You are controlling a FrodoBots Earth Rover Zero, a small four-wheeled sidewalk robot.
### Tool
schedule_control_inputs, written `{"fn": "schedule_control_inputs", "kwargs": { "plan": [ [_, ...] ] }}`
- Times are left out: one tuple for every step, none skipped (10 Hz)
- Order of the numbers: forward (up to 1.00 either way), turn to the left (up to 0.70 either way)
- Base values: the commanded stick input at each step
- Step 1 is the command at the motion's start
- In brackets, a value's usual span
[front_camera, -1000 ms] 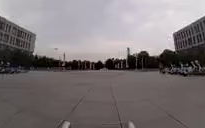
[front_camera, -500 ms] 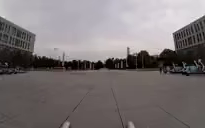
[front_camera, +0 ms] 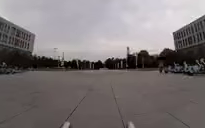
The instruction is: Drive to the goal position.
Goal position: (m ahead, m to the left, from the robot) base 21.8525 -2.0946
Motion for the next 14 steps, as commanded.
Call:
{"fn": "schedule_control_inputs", "kwargs": {
  "plan": [
    [0.60,0.00],
    [0.60,0.00],
    [0.60,0.00],
    [0.60,0.00],
    [0.60,0.00],
    [0.60,0.00],
    [0.60,0.00],
    [0.60,0.00],
    [0.60,0.00],
    [0.60,0.00],
    [0.60,0.00],
    [0.60,0.00],
    [0.60,0.00],
    [0.60,0.00]
  ]
}}
